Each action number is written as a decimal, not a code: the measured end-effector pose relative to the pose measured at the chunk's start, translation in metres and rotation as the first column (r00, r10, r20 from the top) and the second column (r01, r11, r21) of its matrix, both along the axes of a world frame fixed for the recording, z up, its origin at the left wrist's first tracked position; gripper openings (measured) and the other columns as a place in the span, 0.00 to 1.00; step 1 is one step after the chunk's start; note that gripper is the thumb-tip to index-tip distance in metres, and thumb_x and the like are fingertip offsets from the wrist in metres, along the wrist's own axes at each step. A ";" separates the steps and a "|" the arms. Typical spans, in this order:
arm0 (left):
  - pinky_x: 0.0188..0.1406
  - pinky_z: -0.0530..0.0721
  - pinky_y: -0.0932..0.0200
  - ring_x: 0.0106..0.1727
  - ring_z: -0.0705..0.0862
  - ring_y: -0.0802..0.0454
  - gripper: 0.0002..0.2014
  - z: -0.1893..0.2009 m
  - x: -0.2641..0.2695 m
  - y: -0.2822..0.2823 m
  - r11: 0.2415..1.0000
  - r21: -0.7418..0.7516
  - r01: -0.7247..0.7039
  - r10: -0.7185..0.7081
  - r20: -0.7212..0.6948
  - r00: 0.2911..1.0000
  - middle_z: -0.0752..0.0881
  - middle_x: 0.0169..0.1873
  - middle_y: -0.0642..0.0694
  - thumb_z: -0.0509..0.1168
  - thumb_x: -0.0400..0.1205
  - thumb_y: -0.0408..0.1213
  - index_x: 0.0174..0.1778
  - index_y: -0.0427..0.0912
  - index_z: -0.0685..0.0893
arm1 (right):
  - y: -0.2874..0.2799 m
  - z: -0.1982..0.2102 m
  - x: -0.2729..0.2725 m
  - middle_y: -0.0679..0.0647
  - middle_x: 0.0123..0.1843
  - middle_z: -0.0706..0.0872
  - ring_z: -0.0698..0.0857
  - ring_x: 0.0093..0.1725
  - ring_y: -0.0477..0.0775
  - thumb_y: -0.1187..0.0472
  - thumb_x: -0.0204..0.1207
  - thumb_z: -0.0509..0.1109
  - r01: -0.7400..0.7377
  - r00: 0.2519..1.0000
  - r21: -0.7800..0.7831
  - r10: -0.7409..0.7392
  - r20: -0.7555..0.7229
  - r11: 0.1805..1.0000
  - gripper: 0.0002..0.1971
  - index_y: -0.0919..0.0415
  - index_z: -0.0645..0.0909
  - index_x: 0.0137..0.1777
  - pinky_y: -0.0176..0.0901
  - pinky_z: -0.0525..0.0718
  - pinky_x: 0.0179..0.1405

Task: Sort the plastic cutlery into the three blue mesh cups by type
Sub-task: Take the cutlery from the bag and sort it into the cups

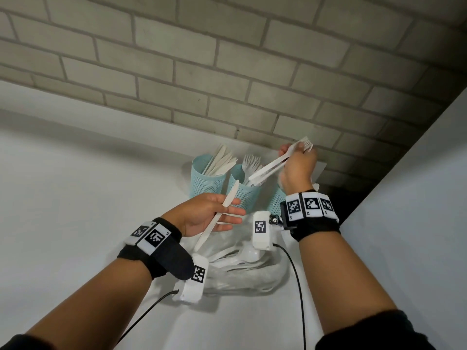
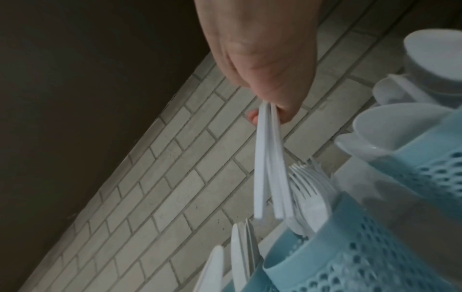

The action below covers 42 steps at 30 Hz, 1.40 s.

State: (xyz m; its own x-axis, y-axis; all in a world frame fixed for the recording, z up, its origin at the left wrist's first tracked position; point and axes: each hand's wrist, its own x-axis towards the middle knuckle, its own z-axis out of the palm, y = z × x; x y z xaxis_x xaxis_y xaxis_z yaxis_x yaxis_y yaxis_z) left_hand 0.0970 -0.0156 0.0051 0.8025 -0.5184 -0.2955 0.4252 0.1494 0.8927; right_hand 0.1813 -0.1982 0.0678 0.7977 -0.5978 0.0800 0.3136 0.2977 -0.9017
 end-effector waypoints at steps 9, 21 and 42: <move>0.41 0.87 0.61 0.42 0.89 0.55 0.14 -0.002 0.004 0.002 0.998 0.013 -0.058 0.058 0.008 0.998 0.89 0.49 0.45 0.54 0.85 0.24 0.58 0.42 0.80 | 0.029 -0.031 0.013 0.55 0.44 0.82 0.85 0.41 0.48 0.66 0.85 0.55 0.019 0.995 -0.492 0.030 0.091 0.870 0.03 0.59 0.68 0.55 0.35 0.83 0.44; 0.40 0.86 0.64 0.40 0.88 0.58 0.11 0.001 -0.001 0.001 0.992 0.037 -0.123 0.121 0.037 0.992 0.90 0.45 0.48 0.54 0.87 0.33 0.59 0.41 0.81 | 0.024 -0.041 -0.001 0.63 0.61 0.84 0.77 0.67 0.63 0.67 0.80 0.57 -0.215 0.976 -0.971 0.052 -0.210 0.107 0.15 0.66 0.83 0.59 0.55 0.74 0.67; 0.43 0.80 0.65 0.39 0.83 0.58 0.06 0.001 -0.013 0.011 0.921 0.272 -0.279 0.244 0.153 0.958 0.87 0.40 0.49 0.61 0.84 0.37 0.55 0.42 0.79 | 0.046 0.025 -0.027 0.44 0.37 0.82 0.82 0.40 0.47 0.63 0.81 0.64 0.114 0.982 -0.721 0.032 0.186 0.683 0.06 0.60 0.83 0.52 0.48 0.85 0.46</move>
